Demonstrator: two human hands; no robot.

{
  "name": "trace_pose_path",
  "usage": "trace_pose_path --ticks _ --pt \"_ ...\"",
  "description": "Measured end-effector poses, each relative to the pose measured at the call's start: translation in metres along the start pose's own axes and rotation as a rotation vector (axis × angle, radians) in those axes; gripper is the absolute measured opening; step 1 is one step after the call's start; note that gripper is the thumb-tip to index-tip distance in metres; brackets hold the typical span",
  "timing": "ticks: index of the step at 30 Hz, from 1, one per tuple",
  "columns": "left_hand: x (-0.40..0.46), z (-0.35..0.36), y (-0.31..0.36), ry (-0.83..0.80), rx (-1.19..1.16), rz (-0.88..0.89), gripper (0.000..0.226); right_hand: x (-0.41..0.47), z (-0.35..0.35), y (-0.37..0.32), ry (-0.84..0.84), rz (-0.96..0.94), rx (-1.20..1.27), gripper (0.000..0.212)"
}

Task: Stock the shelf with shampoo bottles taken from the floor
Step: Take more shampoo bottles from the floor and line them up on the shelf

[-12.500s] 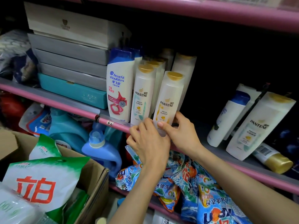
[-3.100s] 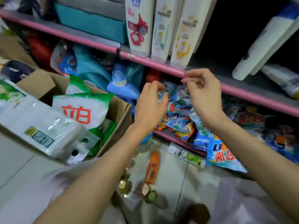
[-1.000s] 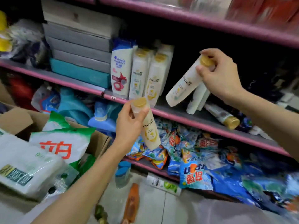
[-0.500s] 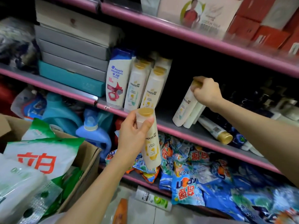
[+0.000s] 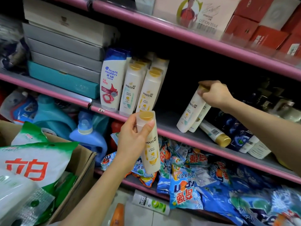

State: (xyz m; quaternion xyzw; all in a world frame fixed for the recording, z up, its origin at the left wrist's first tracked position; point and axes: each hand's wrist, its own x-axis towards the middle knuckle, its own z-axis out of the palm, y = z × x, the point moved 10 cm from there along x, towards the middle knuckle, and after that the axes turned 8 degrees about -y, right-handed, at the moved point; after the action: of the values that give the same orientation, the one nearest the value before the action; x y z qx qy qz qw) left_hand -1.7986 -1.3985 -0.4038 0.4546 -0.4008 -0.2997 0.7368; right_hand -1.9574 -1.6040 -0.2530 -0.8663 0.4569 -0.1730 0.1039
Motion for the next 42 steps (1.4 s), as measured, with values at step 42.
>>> trace_pose_path --ticks 42 --pt "-0.004 0.021 0.006 -0.026 0.121 0.093 0.02 -0.141 0.169 -0.07 -0.527 -0.123 0.683 0.032"
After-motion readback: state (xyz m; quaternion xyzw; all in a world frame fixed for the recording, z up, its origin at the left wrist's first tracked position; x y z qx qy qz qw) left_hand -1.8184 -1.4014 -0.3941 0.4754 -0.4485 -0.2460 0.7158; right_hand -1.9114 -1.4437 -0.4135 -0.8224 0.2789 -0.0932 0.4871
